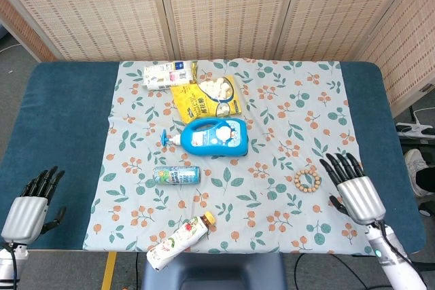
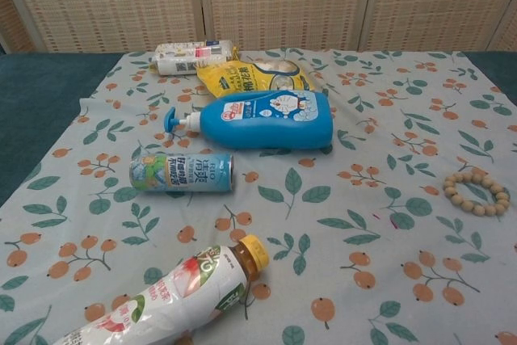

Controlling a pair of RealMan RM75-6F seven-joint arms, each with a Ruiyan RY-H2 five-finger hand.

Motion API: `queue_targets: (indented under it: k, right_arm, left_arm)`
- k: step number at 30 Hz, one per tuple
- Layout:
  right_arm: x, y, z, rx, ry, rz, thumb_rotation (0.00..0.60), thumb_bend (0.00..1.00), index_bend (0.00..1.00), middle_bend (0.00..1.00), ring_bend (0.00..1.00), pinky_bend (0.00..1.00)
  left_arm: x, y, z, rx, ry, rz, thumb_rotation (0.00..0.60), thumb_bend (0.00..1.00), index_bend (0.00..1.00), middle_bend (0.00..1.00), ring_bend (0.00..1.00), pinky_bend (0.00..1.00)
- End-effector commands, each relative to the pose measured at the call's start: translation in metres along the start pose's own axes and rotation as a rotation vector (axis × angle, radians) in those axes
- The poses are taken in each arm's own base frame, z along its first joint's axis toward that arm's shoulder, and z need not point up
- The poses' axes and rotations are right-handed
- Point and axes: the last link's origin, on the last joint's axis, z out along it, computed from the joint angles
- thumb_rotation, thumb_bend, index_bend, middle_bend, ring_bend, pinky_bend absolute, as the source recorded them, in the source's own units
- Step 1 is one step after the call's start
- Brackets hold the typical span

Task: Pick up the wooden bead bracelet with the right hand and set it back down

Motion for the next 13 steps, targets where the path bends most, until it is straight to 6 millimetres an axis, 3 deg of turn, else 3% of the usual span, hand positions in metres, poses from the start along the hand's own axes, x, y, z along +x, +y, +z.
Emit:
queue_targets:
  k: [1,13]
  right_arm:
    - [0.0049,-0.0067,-0.0344,-0.056,0.049,0.017,0.6,0.19,0.0,0.01,0.0,0.01]
    - [0.0007,-0.0064,-0.0319,-0.035,0.016,0.041,0.6,0.19,0.0,0.0,0.0,0.0]
  left_arm:
    - [-0.0003,0.0002,-0.0001,-0.005,0.008,0.004,0.6,0.43,0.0,0.0,0.0,0.15]
    - [-0.0013,0.0022,0.0005,-0.029,0.04,0.005,0.6,0.43,0.0,0.0,0.0,0.1]
